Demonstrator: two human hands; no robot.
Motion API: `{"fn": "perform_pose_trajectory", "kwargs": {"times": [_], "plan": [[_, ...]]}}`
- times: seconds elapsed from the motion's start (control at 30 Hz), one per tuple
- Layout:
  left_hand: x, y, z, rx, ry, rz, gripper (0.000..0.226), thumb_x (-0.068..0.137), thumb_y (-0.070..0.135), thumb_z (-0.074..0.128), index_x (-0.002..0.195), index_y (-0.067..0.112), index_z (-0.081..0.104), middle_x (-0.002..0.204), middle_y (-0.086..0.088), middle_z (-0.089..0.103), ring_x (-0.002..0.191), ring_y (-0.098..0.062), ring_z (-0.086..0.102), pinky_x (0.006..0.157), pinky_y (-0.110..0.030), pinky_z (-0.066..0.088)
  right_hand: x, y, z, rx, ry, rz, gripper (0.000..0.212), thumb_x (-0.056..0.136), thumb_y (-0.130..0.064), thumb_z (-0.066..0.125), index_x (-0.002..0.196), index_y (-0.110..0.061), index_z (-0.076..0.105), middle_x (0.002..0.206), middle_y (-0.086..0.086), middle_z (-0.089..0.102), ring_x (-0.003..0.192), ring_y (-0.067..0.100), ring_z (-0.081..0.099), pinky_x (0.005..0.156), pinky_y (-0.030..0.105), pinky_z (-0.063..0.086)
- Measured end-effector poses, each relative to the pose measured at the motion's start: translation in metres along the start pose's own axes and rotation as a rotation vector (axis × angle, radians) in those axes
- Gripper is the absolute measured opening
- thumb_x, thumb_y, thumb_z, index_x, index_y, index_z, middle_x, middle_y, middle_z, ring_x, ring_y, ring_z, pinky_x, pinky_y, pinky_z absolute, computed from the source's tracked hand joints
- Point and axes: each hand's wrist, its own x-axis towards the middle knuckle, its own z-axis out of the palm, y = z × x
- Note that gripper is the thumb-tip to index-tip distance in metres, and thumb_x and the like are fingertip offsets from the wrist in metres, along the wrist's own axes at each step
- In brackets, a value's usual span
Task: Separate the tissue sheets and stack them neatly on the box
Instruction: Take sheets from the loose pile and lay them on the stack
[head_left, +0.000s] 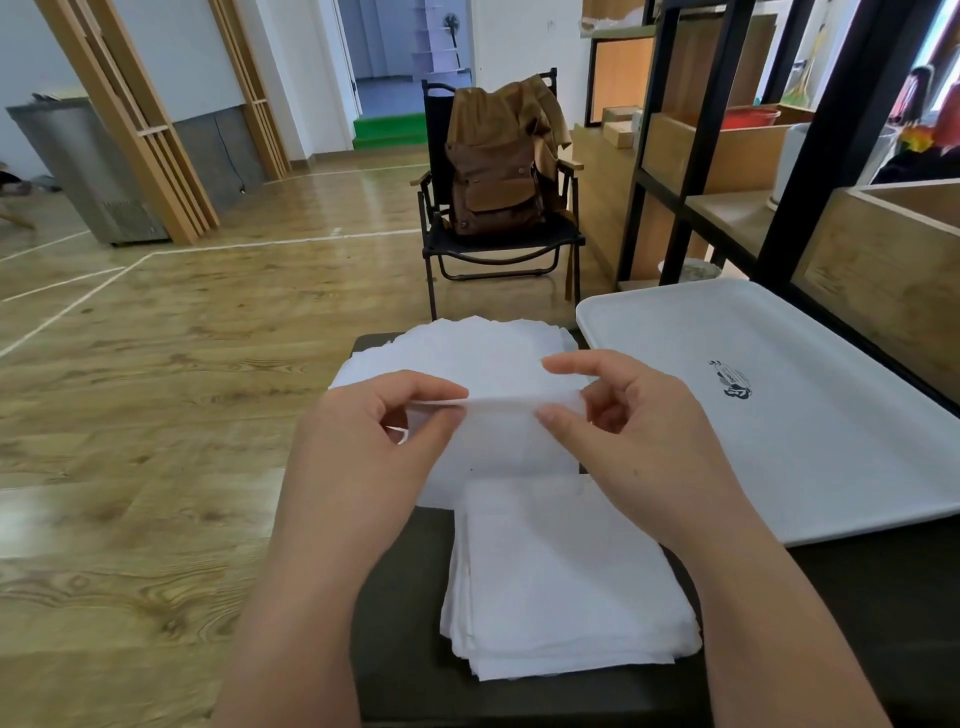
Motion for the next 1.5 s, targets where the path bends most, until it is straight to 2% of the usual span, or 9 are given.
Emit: {"fn": "perform_pose_trajectory", "kwargs": {"times": [0.23, 0.4, 0.57, 0.73, 0.97, 1.13, 1.23, 1.33, 1.5], "plan": [[-0.002, 0.006, -0.004, -0.001, -0.036, 0.005, 0.011, 0.080, 0.036, 0.072, 0.081, 0.047, 0.073, 0.077, 0.026, 0.066, 0.056, 0.002, 0.050, 0.055, -0.009, 0.041, 0.000, -0.001, -0.001, -0.085, -0.014, -0.041, 0.004, 0.081, -0.040, 0.071, 0.079, -0.042, 0.068, 0.101, -0.019, 0.056, 0.081, -0.006, 0.051, 0.072, 0.015, 0.040], [-0.001, 0.009, -0.010, -0.028, -0.017, -0.027, 0.008, 0.082, 0.043, 0.070, 0.082, 0.051, 0.071, 0.104, 0.031, 0.061, 0.062, 0.003, 0.056, 0.058, -0.011, 0.040, -0.001, -0.013, -0.009, 0.067, -0.062, -0.050, 0.006, 0.086, -0.032, 0.070, 0.080, -0.030, 0.071, 0.074, -0.010, 0.068, 0.063, 0.007, 0.059, 0.056, 0.020, 0.046], [-0.008, 0.023, -0.019, -0.251, -0.173, -0.017, 0.008, 0.088, 0.035, 0.067, 0.085, 0.035, 0.074, 0.065, 0.006, 0.066, 0.054, -0.001, 0.053, 0.053, -0.014, 0.042, -0.007, -0.023, -0.023, 0.206, -0.121, -0.008, 0.004, 0.089, -0.028, 0.068, 0.089, -0.027, 0.072, 0.061, 0.011, 0.064, 0.056, 0.020, 0.060, 0.054, 0.025, 0.049], [-0.012, 0.023, -0.022, -0.269, -0.407, -0.143, 0.012, 0.090, 0.028, 0.066, 0.094, 0.035, 0.074, 0.067, -0.019, 0.062, 0.064, -0.016, 0.061, 0.060, -0.027, 0.049, -0.011, -0.019, -0.046, 0.042, -0.358, 0.143, 0.020, 0.082, -0.037, 0.070, 0.101, -0.040, 0.066, 0.067, 0.005, 0.068, 0.059, 0.007, 0.061, 0.062, 0.021, 0.044], [-0.009, 0.005, -0.004, 0.161, -0.719, -0.337, 0.007, 0.094, 0.026, 0.061, 0.091, 0.030, 0.065, 0.050, 0.009, 0.060, 0.048, -0.006, 0.055, 0.062, -0.025, 0.045, -0.011, -0.005, -0.040, -0.304, -0.483, 0.309, 0.025, 0.083, -0.033, 0.074, 0.103, -0.040, 0.061, 0.069, -0.010, 0.066, 0.064, 0.001, 0.063, 0.062, 0.021, 0.040], [-0.005, 0.000, 0.003, 0.292, -0.662, -0.342, 0.004, 0.090, 0.037, 0.064, 0.091, 0.035, 0.060, 0.052, 0.010, 0.065, 0.047, 0.000, 0.056, 0.061, -0.027, 0.046, -0.007, 0.002, -0.035, -0.392, -0.456, 0.314, 0.030, 0.079, -0.038, 0.076, 0.103, -0.042, 0.058, 0.085, -0.008, 0.062, 0.079, 0.005, 0.059, 0.067, 0.022, 0.041], [0.000, -0.006, 0.006, 0.309, -0.356, -0.293, 0.020, 0.079, 0.050, 0.070, 0.089, 0.039, 0.057, 0.051, 0.016, 0.058, 0.047, 0.003, 0.053, 0.052, -0.025, 0.036, -0.005, 0.005, -0.037, -0.440, -0.371, 0.265, 0.032, 0.073, -0.042, 0.079, 0.097, -0.041, 0.059, 0.080, -0.010, 0.063, 0.070, 0.001, 0.058, 0.059, 0.017, 0.038], [0.008, -0.014, 0.016, 0.301, 0.051, -0.204, 0.021, 0.088, 0.036, 0.067, 0.106, 0.033, 0.056, 0.081, 0.014, 0.065, 0.076, -0.003, 0.060, 0.062, -0.027, 0.043, -0.001, 0.008, -0.037, -0.400, -0.173, 0.191, 0.025, 0.073, -0.044, 0.078, 0.090, -0.040, 0.060, 0.069, -0.009, 0.062, 0.064, -0.007, 0.056, 0.047, 0.010, 0.040], [0.018, -0.027, 0.035, 0.454, -0.236, -0.060, 0.072, 0.102, 0.017, 0.047, 0.157, 0.033, 0.002, 0.164, 0.007, 0.013, 0.149, -0.017, 0.016, 0.116, -0.032, 0.020, 0.002, 0.009, -0.027, -0.283, -0.033, 0.141, 0.012, 0.078, -0.043, 0.072, 0.084, -0.037, 0.063, 0.063, -0.007, 0.058, 0.060, -0.004, 0.055, 0.046, 0.007, 0.039]]}}
